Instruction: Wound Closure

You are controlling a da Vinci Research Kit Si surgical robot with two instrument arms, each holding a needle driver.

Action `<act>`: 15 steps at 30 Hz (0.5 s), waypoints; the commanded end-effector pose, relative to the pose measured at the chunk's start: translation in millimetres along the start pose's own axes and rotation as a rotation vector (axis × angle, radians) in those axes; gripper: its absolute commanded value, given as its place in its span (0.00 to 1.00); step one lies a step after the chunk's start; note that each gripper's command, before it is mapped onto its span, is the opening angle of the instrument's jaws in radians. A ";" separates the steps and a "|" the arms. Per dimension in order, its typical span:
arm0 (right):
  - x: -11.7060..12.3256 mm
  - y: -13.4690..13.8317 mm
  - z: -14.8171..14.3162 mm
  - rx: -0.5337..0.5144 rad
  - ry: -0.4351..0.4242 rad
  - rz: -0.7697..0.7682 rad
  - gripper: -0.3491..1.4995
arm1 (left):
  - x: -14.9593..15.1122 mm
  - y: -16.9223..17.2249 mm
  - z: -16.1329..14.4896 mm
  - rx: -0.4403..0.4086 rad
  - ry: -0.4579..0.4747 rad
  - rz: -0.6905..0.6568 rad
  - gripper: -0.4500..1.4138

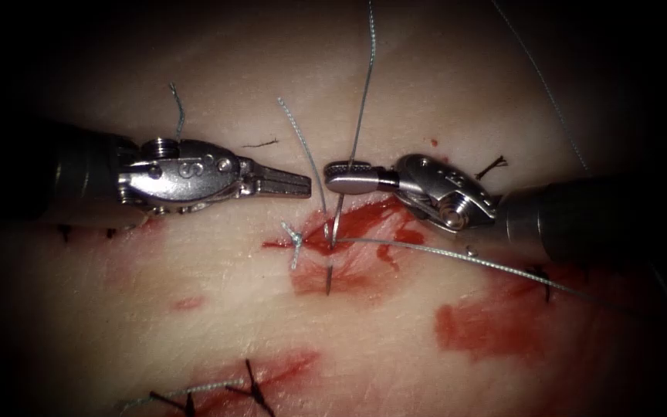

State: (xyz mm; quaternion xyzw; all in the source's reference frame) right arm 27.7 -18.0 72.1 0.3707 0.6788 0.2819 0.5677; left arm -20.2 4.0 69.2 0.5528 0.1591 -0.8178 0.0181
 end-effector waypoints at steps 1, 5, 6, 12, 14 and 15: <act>-0.4 -0.2 1.0 0.006 0.014 0.013 0.00 | -0.3 0.5 1.2 -0.031 -0.021 0.038 0.17; -0.4 -0.6 1.2 0.020 0.038 0.033 0.00 | 0.1 1.5 2.7 -0.144 -0.059 0.153 0.44; -0.4 -0.6 1.2 0.021 0.045 0.039 0.00 | 0.1 1.6 2.8 -0.153 -0.056 0.175 0.45; -0.4 -0.9 1.3 0.010 0.086 0.056 0.00 | -0.4 2.2 2.9 -0.164 -0.080 0.261 0.52; -0.4 -0.9 1.3 0.011 0.089 0.057 0.00 | -0.7 2.4 3.1 -0.173 -0.100 0.272 0.55; -0.3 -1.0 1.4 0.011 0.089 0.057 0.00 | -0.9 2.5 3.2 -0.177 -0.105 0.292 0.54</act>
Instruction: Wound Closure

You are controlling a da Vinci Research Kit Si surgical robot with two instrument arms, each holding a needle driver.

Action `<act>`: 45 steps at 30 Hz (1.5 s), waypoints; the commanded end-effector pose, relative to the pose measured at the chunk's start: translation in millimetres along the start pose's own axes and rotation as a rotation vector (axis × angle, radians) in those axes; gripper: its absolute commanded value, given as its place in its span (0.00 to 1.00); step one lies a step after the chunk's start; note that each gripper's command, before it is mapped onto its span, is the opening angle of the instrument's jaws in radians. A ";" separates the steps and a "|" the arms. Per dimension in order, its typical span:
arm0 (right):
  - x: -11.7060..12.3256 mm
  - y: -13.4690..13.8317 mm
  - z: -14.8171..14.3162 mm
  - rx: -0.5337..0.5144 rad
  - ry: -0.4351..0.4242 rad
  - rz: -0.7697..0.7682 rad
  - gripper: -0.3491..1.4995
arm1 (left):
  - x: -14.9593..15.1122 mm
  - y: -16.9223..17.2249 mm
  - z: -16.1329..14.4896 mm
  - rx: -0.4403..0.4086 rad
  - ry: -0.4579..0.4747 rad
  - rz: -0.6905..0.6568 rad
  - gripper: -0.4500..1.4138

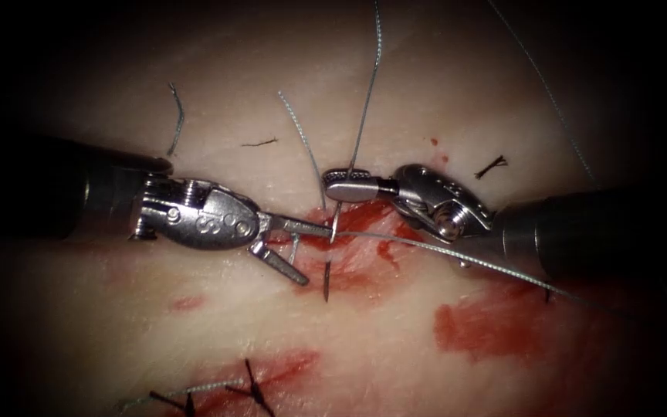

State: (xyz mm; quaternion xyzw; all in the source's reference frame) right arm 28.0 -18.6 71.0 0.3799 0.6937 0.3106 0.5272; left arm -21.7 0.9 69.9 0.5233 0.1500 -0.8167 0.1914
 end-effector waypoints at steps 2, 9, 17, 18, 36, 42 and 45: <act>-0.3 0.0 0.9 0.004 0.011 0.002 0.00 | -0.7 0.5 1.3 -0.007 -0.019 0.043 0.51; 0.0 -0.3 1.2 0.003 0.036 0.003 0.00 | -2.4 1.4 4.0 -0.043 -0.039 0.085 0.47; -0.2 -0.6 1.4 0.001 0.037 0.008 0.00 | -2.9 0.9 4.8 0.008 -0.046 -0.045 0.00; -0.2 -0.7 1.4 0.000 0.038 0.001 0.00 | -2.9 0.9 4.8 0.014 -0.031 -0.079 0.00; 3.3 -2.1 -0.3 -0.184 -0.215 -0.665 0.70 | 2.7 -1.2 4.1 0.181 0.562 -1.118 0.00; 5.2 -1.7 -0.9 -0.217 -0.270 -0.751 0.65 | 6.5 -4.0 -0.8 0.140 0.839 -1.559 0.00; 6.2 -2.4 -0.6 -0.221 -0.266 -0.740 0.30 | 7.9 -4.7 -4.0 0.123 0.963 -1.908 0.00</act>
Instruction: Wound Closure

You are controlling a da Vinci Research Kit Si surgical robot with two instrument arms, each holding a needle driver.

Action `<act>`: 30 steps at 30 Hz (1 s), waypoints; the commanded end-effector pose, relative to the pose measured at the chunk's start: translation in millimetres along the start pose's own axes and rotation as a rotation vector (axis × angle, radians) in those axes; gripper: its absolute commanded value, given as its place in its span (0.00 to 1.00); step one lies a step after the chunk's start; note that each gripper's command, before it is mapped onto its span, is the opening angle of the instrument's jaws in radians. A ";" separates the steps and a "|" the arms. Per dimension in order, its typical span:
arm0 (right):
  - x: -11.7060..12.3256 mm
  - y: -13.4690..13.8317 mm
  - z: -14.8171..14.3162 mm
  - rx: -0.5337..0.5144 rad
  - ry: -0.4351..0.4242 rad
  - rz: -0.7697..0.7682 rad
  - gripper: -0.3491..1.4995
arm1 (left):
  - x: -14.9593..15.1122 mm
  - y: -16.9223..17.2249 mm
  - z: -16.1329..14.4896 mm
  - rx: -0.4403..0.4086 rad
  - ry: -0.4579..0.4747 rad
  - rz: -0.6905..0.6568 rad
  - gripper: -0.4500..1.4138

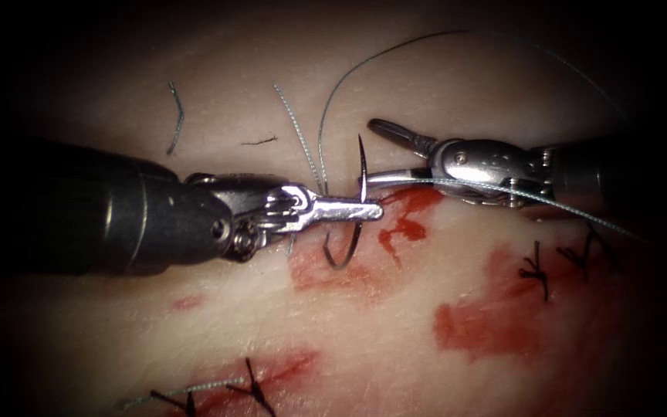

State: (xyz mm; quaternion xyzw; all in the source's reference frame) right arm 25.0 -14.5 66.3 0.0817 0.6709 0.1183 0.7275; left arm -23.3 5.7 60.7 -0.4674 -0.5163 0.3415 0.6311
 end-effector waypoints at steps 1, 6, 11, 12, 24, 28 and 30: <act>0.7 0.0 1.0 -0.003 0.004 0.009 0.25 | 0.2 0.1 0.0 0.017 0.028 -0.076 0.00; 3.9 0.2 1.8 0.024 0.012 -0.002 0.00 | 1.9 3.3 -2.6 -0.017 0.125 -0.287 0.00; 10.0 2.6 2.0 0.089 0.046 -0.181 0.00 | 2.9 5.5 -4.4 -0.077 0.099 -0.311 0.00; 10.9 3.0 1.9 0.071 0.044 -0.212 0.00 | 3.0 5.9 -4.6 -0.086 0.099 -0.321 0.00; 18.1 -3.2 5.6 0.299 -0.060 -0.240 0.00 | 1.4 10.2 -4.0 -0.218 0.023 -0.098 0.00; 14.2 -4.9 7.5 0.364 -0.061 -0.246 0.00 | 1.6 11.0 -3.8 -0.305 -0.074 0.055 0.00; 10.9 -5.8 9.0 0.429 -0.107 -0.250 0.00 | 1.9 11.6 -3.8 -0.354 -0.073 0.115 0.00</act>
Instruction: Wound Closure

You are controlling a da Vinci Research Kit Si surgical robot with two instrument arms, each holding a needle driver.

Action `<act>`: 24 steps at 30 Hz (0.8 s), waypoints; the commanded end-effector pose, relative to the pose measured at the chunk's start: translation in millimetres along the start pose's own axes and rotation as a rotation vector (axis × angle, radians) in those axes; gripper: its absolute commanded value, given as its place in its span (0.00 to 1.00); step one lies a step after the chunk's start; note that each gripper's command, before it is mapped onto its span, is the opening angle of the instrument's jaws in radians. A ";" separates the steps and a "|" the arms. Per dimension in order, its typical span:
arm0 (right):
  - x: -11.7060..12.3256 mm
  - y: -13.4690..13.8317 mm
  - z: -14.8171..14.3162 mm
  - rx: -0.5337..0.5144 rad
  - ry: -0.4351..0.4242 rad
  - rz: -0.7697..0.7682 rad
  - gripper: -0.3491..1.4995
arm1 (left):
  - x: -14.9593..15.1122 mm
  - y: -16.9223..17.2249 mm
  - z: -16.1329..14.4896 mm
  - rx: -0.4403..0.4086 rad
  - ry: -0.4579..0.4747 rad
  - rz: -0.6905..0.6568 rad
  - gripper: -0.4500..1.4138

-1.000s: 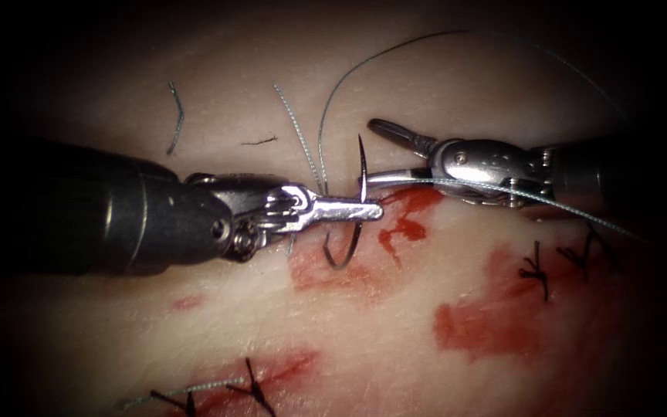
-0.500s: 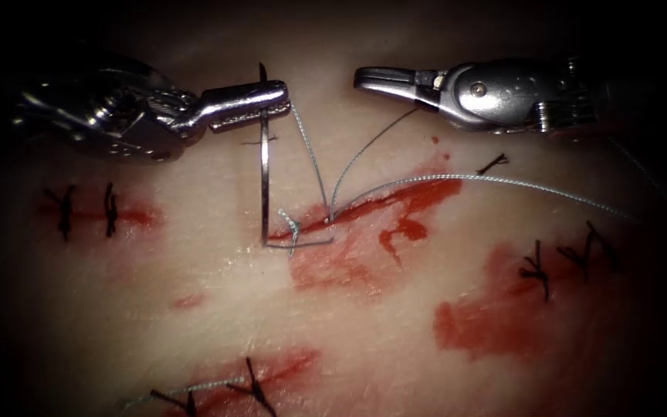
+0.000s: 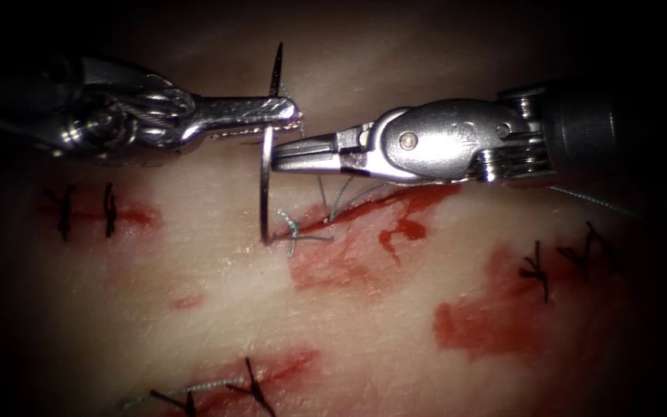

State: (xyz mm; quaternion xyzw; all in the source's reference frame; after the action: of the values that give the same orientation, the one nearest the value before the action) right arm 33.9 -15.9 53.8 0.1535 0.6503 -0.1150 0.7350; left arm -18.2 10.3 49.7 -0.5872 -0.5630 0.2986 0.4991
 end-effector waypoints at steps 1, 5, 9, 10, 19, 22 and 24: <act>-2.7 -1.0 2.8 0.069 -0.056 0.001 0.00 | 0.2 -0.5 0.3 -0.015 0.012 0.040 0.00; -5.4 -3.2 4.8 0.299 -0.053 0.026 0.00 | 0.8 -0.6 0.0 -0.042 0.023 0.152 0.00; -5.6 -5.4 5.4 0.447 -0.045 0.139 0.00 | 2.9 -1.0 -1.8 -0.020 0.055 0.302 0.00; -5.2 -6.3 5.4 0.485 -0.028 0.185 0.00 | 3.9 -1.2 -2.8 0.004 0.082 0.362 0.00; -2.7 -12.0 2.9 0.503 -0.099 0.605 0.00 | 11.1 1.2 -10.3 0.147 0.240 0.556 0.00; -2.0 -14.1 0.8 0.552 -0.095 0.776 0.00 | 13.6 2.7 -13.4 0.184 0.292 0.630 0.00; -1.6 -15.4 -0.6 0.552 -0.055 0.822 0.00 | 15.0 3.8 -15.3 0.213 0.319 0.653 0.00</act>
State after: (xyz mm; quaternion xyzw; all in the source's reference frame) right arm 26.9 -29.3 53.9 0.5830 0.4648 0.0155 0.6662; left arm 1.5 21.8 53.8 -0.7201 -0.2188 0.4061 0.5183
